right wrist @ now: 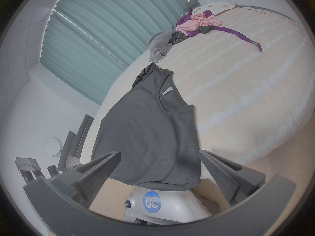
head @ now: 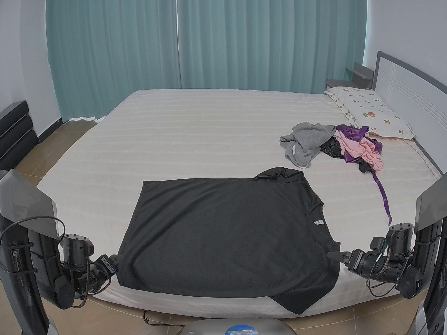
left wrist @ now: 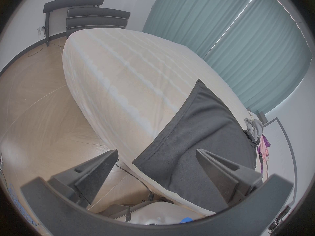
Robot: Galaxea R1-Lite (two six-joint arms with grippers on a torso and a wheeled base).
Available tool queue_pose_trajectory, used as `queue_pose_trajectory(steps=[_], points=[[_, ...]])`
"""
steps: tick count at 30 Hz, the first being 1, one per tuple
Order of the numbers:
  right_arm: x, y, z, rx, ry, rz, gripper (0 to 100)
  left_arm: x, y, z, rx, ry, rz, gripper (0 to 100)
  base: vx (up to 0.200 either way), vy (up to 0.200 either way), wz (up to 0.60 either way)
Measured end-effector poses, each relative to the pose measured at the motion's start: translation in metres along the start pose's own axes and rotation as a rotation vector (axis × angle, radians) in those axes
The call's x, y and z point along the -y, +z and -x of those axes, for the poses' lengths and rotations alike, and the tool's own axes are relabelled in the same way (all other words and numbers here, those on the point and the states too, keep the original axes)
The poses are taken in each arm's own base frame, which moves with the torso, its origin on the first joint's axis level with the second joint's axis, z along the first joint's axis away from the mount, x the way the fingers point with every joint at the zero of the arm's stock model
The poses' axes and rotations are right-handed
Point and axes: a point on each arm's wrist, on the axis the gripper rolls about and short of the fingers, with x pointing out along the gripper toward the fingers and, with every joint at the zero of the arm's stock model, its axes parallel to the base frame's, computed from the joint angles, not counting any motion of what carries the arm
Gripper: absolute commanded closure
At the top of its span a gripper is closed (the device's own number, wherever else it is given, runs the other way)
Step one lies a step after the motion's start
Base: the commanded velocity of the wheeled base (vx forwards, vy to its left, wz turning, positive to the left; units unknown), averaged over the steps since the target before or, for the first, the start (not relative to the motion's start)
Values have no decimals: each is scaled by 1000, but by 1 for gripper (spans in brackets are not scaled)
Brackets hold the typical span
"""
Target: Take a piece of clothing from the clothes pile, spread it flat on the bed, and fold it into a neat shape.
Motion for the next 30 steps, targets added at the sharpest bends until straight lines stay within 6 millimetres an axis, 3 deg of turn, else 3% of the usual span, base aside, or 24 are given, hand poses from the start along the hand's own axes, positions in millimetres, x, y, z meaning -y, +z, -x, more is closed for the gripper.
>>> queue_pose_trajectory(steps=[4,16,30], points=[[-5,1,1,7,18,3,0,0,1,0,5,-4,1,0,0,0,0],[-5,1,2,10,21,2,0,-3,10,-4,36,5,31,0,0,200,0],[-6,2,2,11,23,4,0,0,9,-3,40,-7,39,0,0,0,0]])
